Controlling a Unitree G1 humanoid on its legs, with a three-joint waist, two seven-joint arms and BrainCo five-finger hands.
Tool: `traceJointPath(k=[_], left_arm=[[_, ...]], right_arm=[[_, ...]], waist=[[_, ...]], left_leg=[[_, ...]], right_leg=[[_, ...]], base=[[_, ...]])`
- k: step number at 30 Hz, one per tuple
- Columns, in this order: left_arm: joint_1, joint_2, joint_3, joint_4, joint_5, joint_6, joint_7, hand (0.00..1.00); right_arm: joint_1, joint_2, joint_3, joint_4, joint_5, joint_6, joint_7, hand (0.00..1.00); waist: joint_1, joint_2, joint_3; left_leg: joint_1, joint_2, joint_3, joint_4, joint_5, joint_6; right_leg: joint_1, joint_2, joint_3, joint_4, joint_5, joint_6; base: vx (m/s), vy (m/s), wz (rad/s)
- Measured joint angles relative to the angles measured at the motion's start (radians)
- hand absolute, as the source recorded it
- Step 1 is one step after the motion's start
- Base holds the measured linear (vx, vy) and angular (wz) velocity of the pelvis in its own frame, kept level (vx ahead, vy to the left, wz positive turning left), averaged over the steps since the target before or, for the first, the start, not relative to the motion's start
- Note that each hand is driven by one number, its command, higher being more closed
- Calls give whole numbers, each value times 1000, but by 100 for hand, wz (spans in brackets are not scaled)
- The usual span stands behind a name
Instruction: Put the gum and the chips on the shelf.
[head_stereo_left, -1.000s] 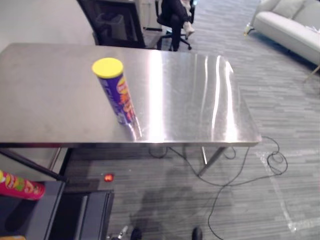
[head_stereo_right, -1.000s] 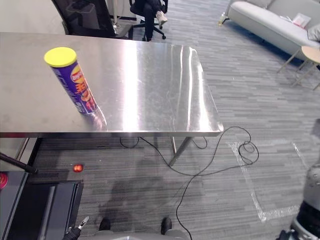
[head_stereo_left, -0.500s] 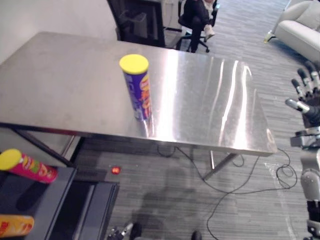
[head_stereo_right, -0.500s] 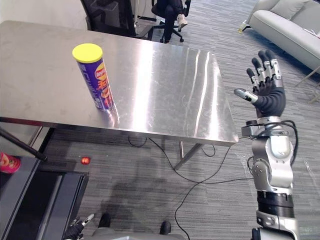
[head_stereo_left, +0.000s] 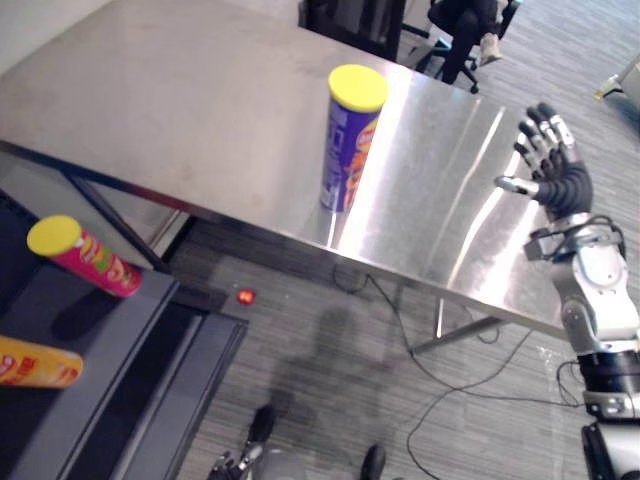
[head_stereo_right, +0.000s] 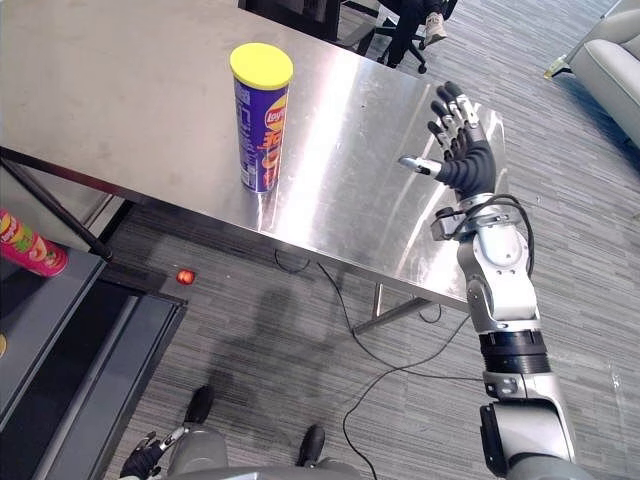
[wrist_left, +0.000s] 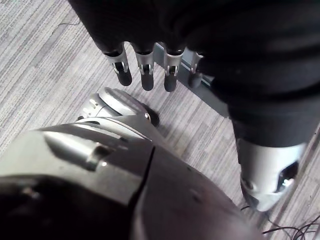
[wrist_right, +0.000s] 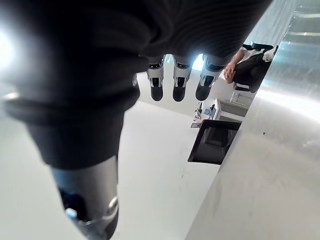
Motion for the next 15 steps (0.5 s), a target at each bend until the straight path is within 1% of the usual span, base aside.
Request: traceJointPath(k=[3, 7, 12, 15], left_arm=[[-9, 3, -7, -1, 0, 0, 1, 0], [-10, 3, -8, -8, -1, 0, 1, 0], [-17, 4, -9, -22, -2, 0, 2, 0], [-19, 5, -9, -22, -3, 0, 2, 0]], right_arm=[[-32, 0, 15, 32, -35, 13, 0, 0], [-68, 0, 66, 50, -36, 16, 0, 0], [-134, 0, 93, 68, -38, 18, 1, 0], [-159, 0, 126, 69, -39, 19, 1, 0]], waist=[[10, -5, 7], [14, -7, 11], [17, -13, 48], [19, -14, 54]], left_leg=[[-17, 0, -8, -1, 6, -2], [-19, -1, -12, -1, 7, -2], [-25, 0, -13, -1, 11, -2], [-36, 0, -14, -1, 15, -1]], right_leg=[[-17, 0, -4, 6, 0, 0], [-17, 0, -4, 7, 1, 0], [-22, 2, 0, 6, 10, -4], [-32, 2, 1, 5, 15, -4]], base=[[-13, 2, 7], [4, 1, 3], [0, 0, 0], [1, 2, 2]])
